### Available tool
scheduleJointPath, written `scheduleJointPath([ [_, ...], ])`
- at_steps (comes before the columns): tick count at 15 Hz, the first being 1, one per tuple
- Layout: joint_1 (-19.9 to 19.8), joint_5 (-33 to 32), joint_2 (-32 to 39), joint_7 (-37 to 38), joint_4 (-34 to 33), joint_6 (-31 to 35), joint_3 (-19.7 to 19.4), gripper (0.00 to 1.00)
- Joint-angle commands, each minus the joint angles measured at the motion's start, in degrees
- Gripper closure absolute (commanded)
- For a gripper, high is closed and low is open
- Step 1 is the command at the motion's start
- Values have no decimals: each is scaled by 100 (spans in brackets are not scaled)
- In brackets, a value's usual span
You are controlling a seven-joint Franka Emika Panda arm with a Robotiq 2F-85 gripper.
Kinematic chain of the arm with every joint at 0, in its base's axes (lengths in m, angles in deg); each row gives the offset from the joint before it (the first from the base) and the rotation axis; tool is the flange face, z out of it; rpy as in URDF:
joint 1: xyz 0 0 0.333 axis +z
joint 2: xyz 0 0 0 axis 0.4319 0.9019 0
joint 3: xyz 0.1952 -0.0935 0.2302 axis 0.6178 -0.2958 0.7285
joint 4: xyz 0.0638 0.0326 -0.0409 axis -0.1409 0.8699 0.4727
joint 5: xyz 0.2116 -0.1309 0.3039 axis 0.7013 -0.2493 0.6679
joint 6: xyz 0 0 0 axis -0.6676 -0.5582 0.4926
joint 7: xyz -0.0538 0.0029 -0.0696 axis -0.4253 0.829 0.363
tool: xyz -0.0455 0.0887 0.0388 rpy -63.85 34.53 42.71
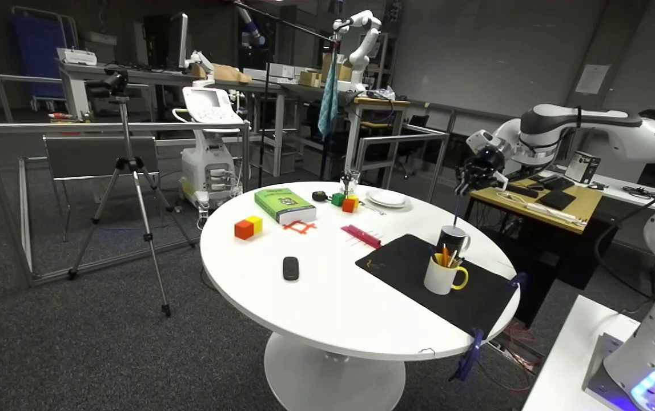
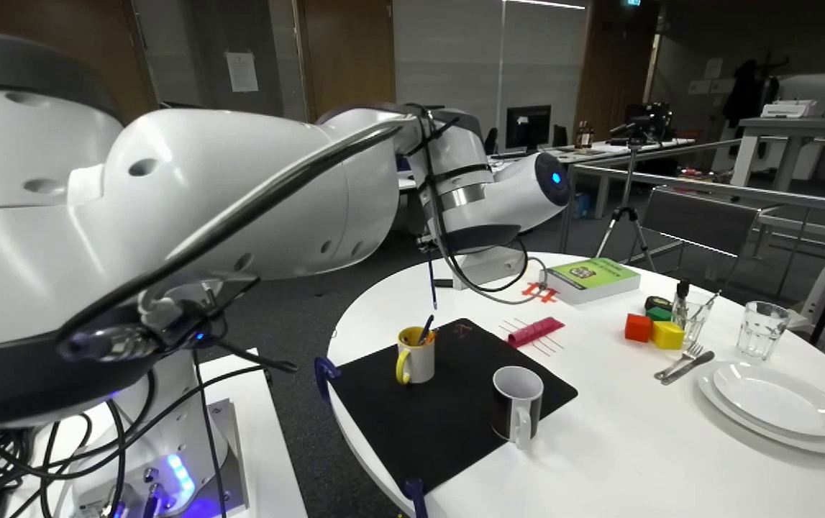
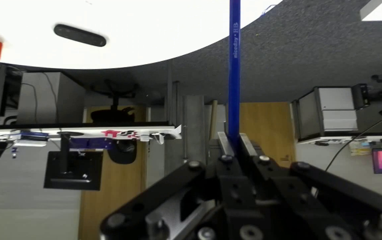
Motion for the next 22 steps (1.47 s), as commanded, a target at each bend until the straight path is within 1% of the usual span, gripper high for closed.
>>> scheduleJointPath([
  [1,-449,378,-174,122,260,834,184,98],
  [4,-699,444,-122,221,539,1894,208,98],
  [7,-838,375,-49,401,932,3190,187,98],
  [10,-847,337,39,782,1301,4545,130,98],
  [13,-745,309,218,1381,1576,5749,9,98],
  [16,-748,273,474,2018,1790,6549,-111,98],
  [17,-750,311,692,2300,1851,6763,-169,98],
  [22,-649,284,1661,3381,2044,7465,-645,98],
])
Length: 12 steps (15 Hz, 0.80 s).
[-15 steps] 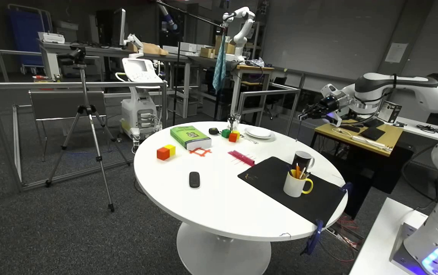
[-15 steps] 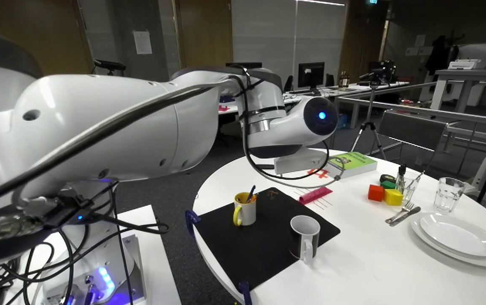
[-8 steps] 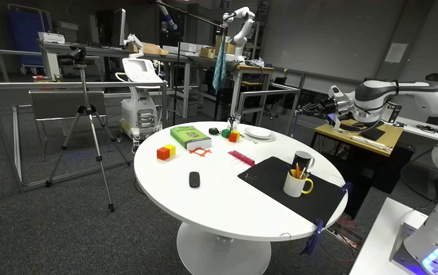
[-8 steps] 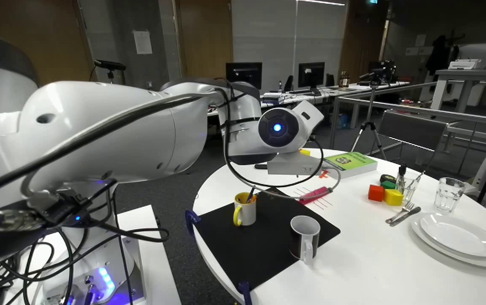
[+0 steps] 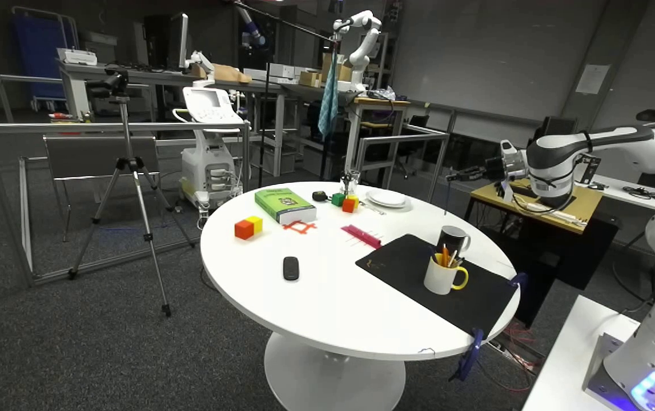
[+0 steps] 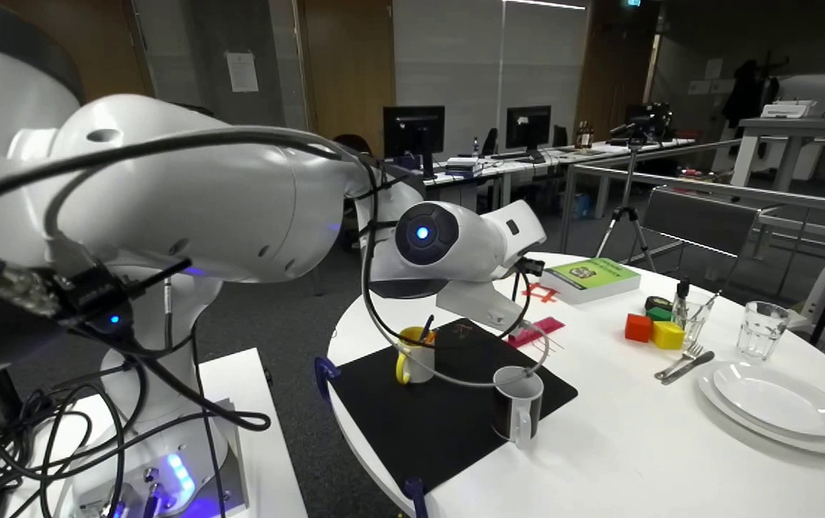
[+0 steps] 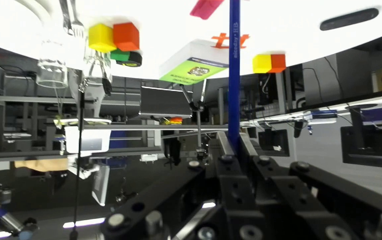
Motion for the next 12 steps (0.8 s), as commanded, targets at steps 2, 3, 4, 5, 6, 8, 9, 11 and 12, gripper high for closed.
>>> scheduleJointPath([
  [2,81,-18,1294,1033,292,817,-356,98],
  [3,147,-67,1406,1123,323,973,-474,98],
  [4,224,-137,1481,1182,321,1066,-589,98],
  [5,357,-116,1662,1298,295,1081,-730,98],
  [6,519,-111,1769,1377,255,1105,-889,98],
  [8,920,-89,1943,1513,154,1048,-1241,98],
  [9,1151,-103,1975,1547,98,1025,-1443,98],
  [11,1688,-138,1972,1564,-70,1072,-1872,98],
  [12,1922,-140,1967,1573,-144,1074,-2057,98],
])
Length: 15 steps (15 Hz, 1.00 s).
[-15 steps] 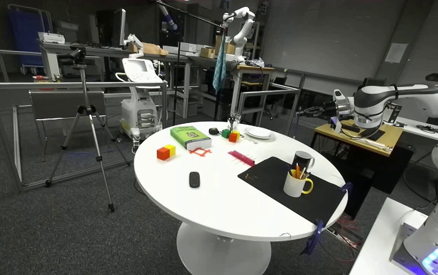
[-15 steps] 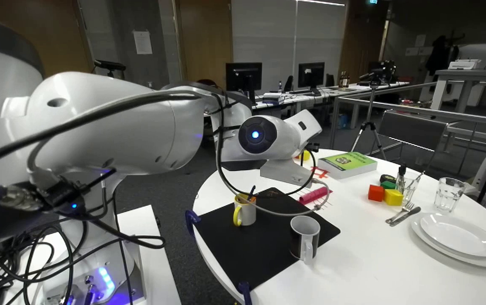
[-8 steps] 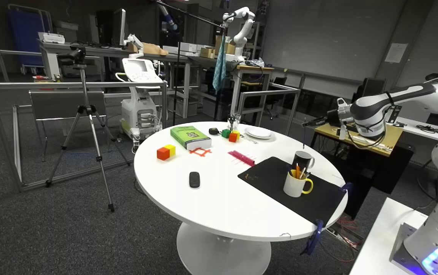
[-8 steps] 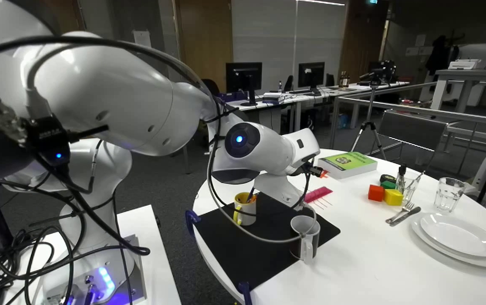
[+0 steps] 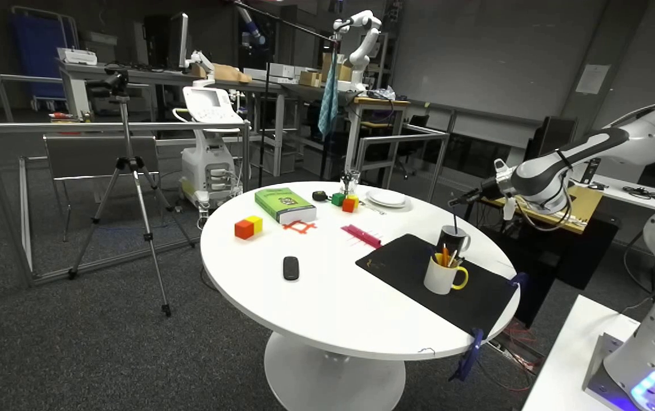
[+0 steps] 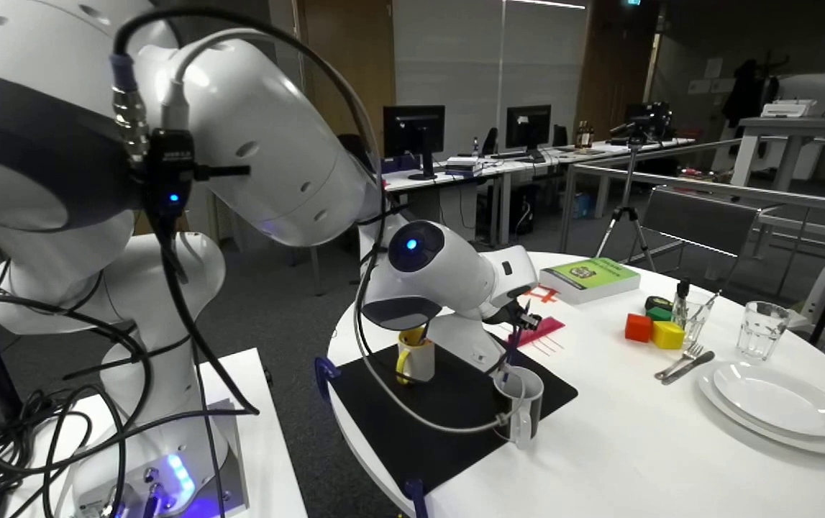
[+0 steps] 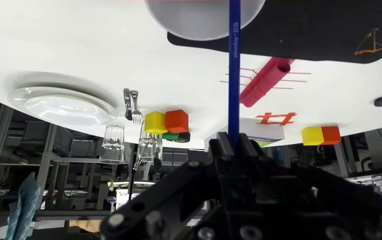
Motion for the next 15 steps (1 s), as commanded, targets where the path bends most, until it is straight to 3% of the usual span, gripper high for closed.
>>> scheduleJointPath([
  [1,1006,-113,276,275,-338,254,-753,98],
  [6,2033,-121,196,226,-763,255,-1587,98],
  [11,2595,-90,291,250,-868,154,-2156,98],
  [12,2672,-94,307,245,-870,136,-2233,66],
  [13,2702,-112,311,246,-863,103,-2269,65],
  [15,2771,-122,327,257,-850,58,-2323,51],
])
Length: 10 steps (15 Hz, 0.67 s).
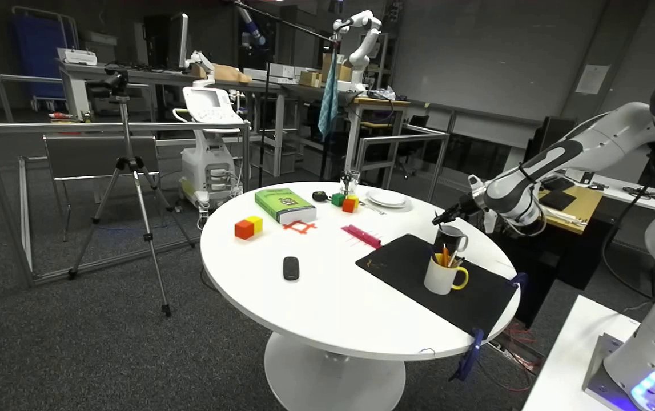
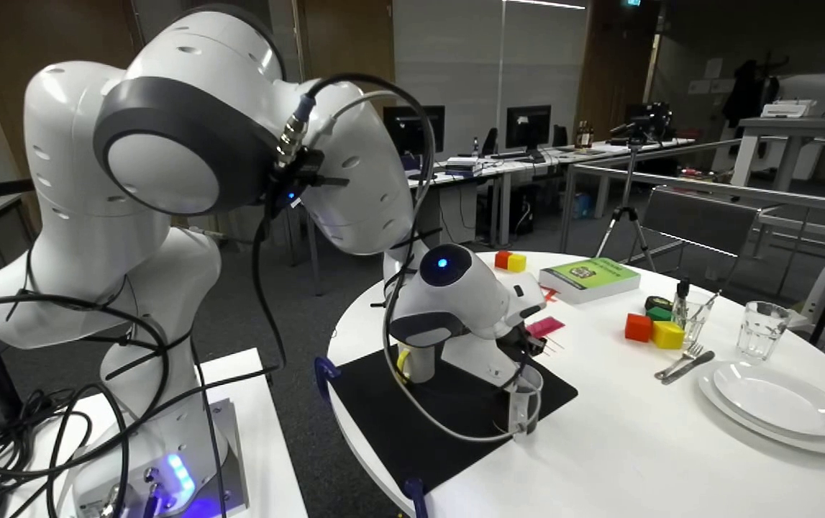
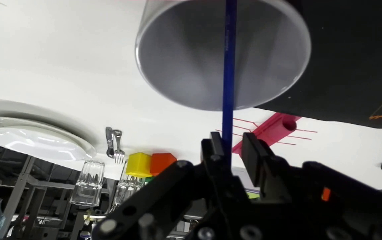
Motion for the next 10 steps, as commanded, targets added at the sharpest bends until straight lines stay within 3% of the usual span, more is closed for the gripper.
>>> scheduleJointPath([
  [1,254,-123,284,244,30,17,-202,44],
  [7,53,-258,432,286,209,61,0,1],
  [10,-180,-318,630,320,371,20,176,0],
])
